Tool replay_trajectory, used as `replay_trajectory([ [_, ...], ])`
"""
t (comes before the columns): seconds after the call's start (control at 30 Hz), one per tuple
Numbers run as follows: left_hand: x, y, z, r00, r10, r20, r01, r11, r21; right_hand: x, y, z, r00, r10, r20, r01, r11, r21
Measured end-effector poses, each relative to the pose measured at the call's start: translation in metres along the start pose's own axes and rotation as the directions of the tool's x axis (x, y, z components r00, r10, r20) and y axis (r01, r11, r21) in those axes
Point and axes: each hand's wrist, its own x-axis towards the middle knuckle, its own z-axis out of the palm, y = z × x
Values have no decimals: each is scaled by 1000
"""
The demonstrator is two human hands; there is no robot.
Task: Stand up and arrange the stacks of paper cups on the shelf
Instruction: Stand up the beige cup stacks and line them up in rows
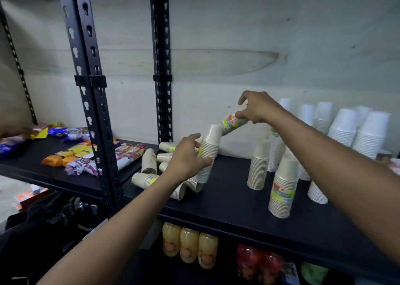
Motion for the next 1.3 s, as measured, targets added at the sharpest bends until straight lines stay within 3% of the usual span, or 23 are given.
replay_trajectory([
  [0.2, 52, 3, 44, 999, -26, 36, 26, 1000, -1, 33, 26, -2, 998, 43, 41, -40, 997, -68],
  [0.47, 94, -10, 107, 988, -92, 127, 93, 996, -7, 61, 48, 34, 974, 93, 205, -56, 982, -178],
  [0.87, 118, -15, 136, 979, -48, 197, 66, 994, -86, 81, 66, 63, 898, 215, 384, -52, 919, -392],
  [1.1, 114, -19, 131, 960, -57, 275, 91, 989, -112, 78, 63, 65, 876, 251, 412, -51, 897, -438],
  [1.3, 109, -22, 115, 957, -67, 283, 102, 988, -112, 75, 57, 42, 911, 219, 349, -55, 904, -424],
])
